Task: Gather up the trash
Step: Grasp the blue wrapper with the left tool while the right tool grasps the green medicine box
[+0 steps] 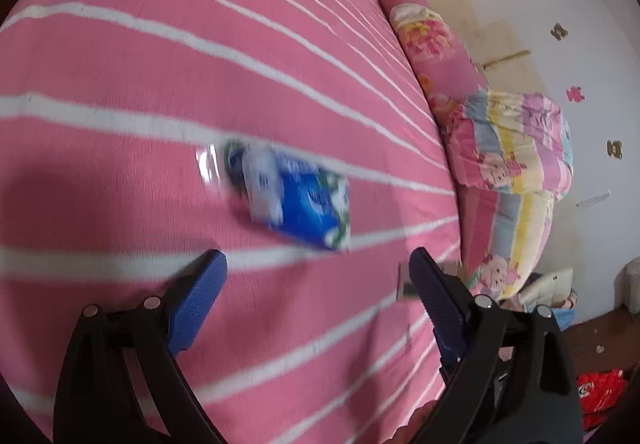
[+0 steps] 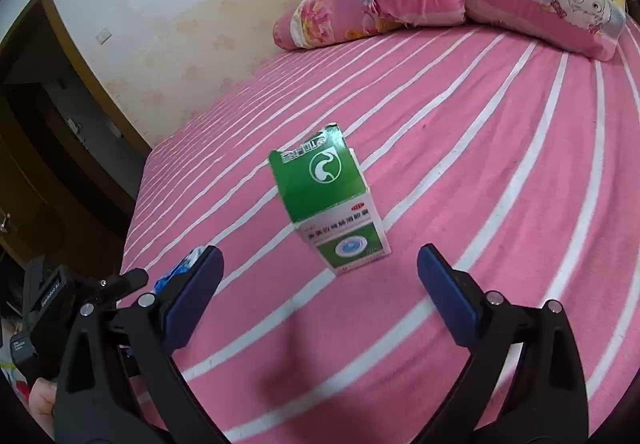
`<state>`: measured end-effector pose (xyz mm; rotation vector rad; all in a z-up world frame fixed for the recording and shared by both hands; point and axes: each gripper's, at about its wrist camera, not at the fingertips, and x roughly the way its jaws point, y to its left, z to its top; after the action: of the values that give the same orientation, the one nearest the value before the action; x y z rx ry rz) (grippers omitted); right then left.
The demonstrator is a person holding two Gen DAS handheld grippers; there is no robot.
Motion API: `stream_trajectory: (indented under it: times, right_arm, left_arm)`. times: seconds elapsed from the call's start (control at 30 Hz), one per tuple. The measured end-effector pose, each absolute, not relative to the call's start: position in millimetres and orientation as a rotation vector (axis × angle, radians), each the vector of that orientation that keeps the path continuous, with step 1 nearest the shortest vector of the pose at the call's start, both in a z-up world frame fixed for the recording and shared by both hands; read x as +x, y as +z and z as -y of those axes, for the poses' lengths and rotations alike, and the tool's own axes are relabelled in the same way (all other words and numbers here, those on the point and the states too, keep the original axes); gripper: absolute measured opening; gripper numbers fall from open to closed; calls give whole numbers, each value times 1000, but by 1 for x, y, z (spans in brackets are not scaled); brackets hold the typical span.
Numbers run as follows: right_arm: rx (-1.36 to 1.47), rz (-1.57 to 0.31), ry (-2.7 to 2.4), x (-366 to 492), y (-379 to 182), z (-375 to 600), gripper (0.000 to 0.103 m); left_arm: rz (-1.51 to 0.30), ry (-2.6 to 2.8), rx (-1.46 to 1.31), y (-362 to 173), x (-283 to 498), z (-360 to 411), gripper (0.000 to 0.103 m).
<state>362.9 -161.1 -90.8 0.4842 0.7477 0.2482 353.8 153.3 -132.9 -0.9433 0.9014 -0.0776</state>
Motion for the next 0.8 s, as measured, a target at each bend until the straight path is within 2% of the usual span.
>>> stream_trajectory:
  times: [0.13,0.23,0.47,0.57,0.67,0.7,0.8]
  right_arm:
    - [474,-722,243,374,-95,157,96]
    - [472,-716,244,380,-99,154,96]
    - [475,-725,261,395,-108,145,92]
    - [490,-738,273,402,-112,146,85]
    - [495,-762,285,405,-116,146,67]
    - [497,-777,291,406,-117,146,58]
    - [505,-777,309,406,-117,147,55]
  left_arm:
    - [-878,-62,-944,-135,367,-157,88]
    - [-876,-65,-947,-137,377,-158,77]
    - [-878,-59,-944,-141,387,-157,68]
    - [-882,-49,-930,-142,389,-156,59]
    - [-886,-37,-933,-145,390,-158,44]
    - [-893,-31,-940,-148,390,-159,37]
    - [-897,-33,-989,-152,390,-164,25]
